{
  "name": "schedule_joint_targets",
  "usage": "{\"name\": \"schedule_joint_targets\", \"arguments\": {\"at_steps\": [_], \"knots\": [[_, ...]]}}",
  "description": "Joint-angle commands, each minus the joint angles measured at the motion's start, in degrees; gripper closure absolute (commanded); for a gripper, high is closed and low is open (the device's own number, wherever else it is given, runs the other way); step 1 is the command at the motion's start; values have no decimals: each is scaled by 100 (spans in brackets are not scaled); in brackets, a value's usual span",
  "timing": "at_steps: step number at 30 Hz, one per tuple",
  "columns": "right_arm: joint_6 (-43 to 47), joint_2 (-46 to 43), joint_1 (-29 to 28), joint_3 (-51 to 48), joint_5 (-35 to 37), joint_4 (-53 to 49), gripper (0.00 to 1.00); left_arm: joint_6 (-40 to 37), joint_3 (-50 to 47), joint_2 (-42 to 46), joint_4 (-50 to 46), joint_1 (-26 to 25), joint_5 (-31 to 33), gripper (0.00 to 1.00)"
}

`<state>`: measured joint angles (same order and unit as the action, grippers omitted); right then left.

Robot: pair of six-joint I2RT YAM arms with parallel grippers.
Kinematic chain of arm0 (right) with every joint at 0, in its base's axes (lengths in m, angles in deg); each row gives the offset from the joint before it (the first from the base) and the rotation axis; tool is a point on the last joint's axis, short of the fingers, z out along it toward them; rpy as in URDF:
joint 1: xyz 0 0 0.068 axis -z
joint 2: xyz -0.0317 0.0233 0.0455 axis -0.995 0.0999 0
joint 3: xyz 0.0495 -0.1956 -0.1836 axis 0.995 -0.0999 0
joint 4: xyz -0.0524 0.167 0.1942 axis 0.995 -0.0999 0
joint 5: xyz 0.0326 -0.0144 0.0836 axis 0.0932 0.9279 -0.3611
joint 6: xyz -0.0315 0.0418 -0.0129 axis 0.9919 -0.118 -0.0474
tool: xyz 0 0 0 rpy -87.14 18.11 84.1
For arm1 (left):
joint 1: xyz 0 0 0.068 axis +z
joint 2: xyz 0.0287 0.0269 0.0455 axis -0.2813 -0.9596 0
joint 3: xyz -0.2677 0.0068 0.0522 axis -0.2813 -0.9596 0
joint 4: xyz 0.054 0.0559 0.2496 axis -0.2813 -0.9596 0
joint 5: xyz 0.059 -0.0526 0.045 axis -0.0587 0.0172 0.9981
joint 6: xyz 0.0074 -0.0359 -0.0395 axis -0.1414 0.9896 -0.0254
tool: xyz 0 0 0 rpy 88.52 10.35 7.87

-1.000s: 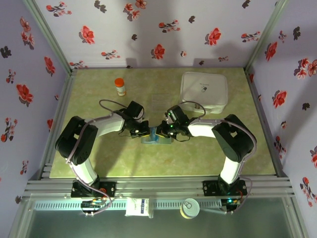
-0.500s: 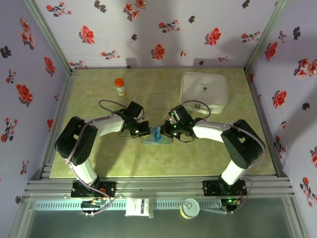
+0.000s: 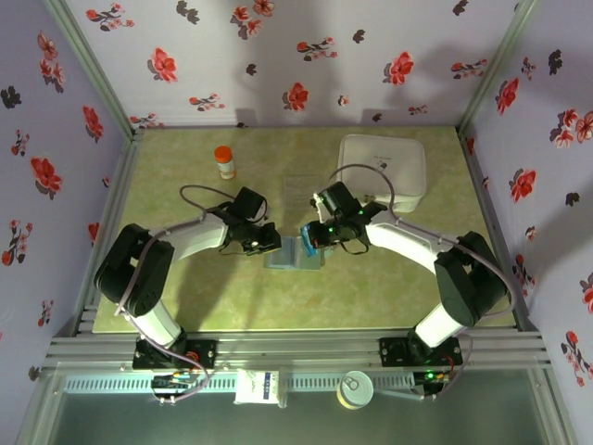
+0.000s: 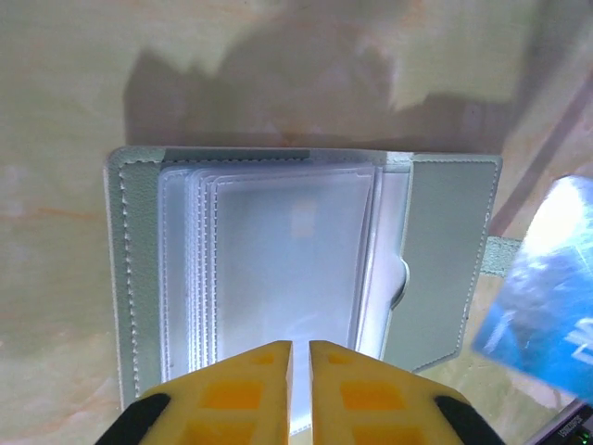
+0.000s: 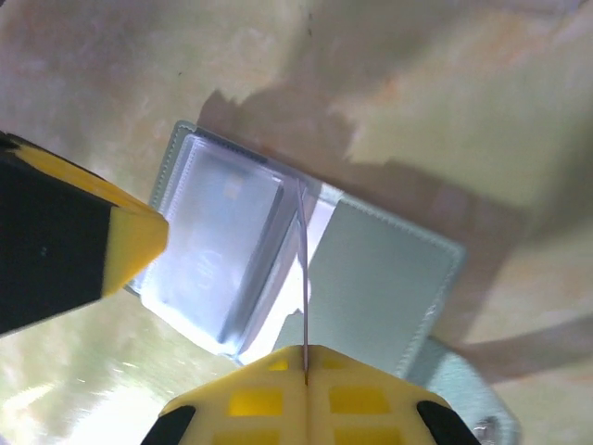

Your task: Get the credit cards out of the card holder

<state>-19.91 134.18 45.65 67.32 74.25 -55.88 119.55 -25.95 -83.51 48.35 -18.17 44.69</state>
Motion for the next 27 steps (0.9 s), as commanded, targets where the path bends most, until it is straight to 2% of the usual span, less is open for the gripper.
{"name": "schedule_joint_targets", "arguments": {"at_steps": [1,5,11,17,27], "knots": [[1987,-37,37,542,833,-881,100,66,-164,293,-15,99,161,86],[3669,337,47,1253,917,-1488,100,62,-314,539,-33,230,189,84],[5268,1204,121,2585,1182,-2277,100,37,-494,786,-97,424,195,83],[5997,2313,417,4194,746,-3113,100,-46,-564,933,-174,575,209,83],[6557,4115,719,6837,256,-4308,100,-138,-523,918,-332,767,191,84]]}}
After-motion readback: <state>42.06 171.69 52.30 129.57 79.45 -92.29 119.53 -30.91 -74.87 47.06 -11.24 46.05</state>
